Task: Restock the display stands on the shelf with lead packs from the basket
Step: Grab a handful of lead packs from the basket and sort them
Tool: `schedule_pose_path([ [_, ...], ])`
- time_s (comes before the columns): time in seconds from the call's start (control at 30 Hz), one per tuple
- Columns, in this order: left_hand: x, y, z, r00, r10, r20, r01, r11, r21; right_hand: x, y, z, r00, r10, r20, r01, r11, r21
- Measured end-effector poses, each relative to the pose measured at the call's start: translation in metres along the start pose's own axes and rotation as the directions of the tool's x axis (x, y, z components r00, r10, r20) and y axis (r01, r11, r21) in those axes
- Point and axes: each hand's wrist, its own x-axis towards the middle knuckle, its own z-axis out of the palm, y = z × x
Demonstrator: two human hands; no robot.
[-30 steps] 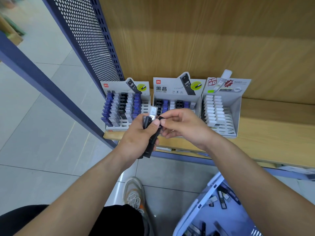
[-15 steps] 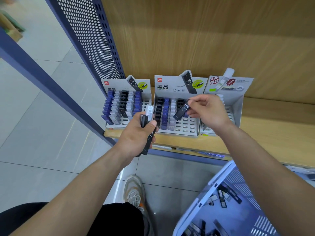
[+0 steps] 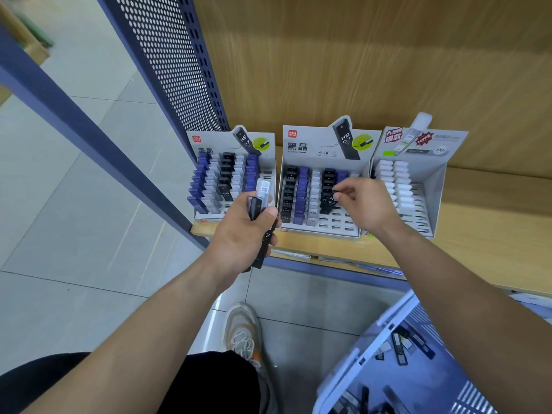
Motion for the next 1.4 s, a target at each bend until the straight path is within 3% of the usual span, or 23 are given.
schedule_pose_path([
  [0.4,-0.001,-0.001,-0.001,1.000,-0.003,-0.005,0.003,1.000,-0.004,0.002,0.001,0.018,0.997,-0.080,0.022,0.081,0.995,-0.060],
  [0.57,0.002,-0.001,0.001,1.000,-0.002,-0.008,0.002,1.000,0.001,-0.007,-0.004,0.018,0.999,-0.005,-0.042,0.006,1.000,0.019],
  [0.67,0.003,-0.001,0.004,1.000,-0.004,-0.003,0.004,1.000,-0.012,-0.027,-0.024,0.005,0.990,0.027,-0.141,0.005,0.976,0.220],
  [0.77,0.003,-0.001,0.009,1.000,-0.001,0.015,0.001,1.000,-0.029,-0.057,-0.059,-0.006,0.999,0.007,0.033,-0.025,0.822,0.569],
  [0.83,0.001,-0.001,0.011,1.000,0.004,0.029,-0.004,1.000,-0.009,-0.072,-0.077,-0.008,0.982,-0.035,0.184,-0.101,0.731,0.675],
  [1.13,-0.001,0.000,0.015,0.999,0.030,0.040,-0.029,1.000,-0.001,-0.083,-0.092,-0.007,0.944,-0.065,0.323,-0.214,0.626,0.750],
  [1.4,-0.003,0.004,0.016,0.999,-0.006,0.048,0.011,0.996,-0.092,-0.079,-0.095,-0.012,0.924,0.049,0.380,-0.355,0.483,0.801],
])
